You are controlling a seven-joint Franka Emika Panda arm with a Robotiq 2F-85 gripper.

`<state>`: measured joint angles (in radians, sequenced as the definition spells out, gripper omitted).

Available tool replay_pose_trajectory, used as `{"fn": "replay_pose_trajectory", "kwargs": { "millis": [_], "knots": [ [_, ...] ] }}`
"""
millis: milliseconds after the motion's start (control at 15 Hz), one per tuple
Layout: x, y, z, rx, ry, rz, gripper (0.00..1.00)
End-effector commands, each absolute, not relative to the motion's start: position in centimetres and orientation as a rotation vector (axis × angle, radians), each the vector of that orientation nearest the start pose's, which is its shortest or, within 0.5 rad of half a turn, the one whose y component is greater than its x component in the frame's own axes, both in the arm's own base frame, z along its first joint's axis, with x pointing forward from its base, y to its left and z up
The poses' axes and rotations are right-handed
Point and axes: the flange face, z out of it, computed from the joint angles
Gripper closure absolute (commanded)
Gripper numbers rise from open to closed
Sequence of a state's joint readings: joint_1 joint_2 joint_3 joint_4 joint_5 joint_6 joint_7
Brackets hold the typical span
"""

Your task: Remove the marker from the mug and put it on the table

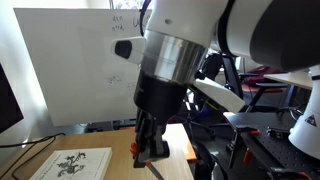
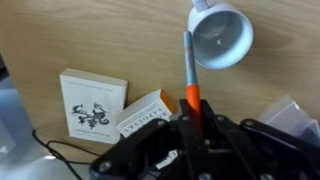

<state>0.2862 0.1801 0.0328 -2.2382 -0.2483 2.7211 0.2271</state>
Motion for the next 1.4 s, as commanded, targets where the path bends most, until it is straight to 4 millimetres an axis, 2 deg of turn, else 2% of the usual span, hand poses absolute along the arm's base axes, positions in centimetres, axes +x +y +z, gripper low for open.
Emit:
{"fn": "replay_pose_trajectory", "kwargs": {
  "millis": [0, 333, 600, 733, 867, 1067, 1333],
  "knots": [
    [54.6, 19.2, 32.3, -2.997, -0.236, -0.485, 0.96],
    [58.5, 19.9, 29.9, -2.742, 0.051, -0.448, 0.96],
    [63.7, 18.8, 26.8, -2.558, 0.222, -0.390, 0.96],
    [65.7, 18.4, 24.3, -2.578, 0.242, -0.341, 0.96],
    [67.1, 18.4, 20.9, -2.630, 0.250, -0.249, 0.96],
    [69.0, 19.3, 16.9, -2.626, 0.241, -0.117, 0.96],
    [70.7, 20.1, 14.7, -2.628, 0.272, -0.038, 0.96]
  ]
}}
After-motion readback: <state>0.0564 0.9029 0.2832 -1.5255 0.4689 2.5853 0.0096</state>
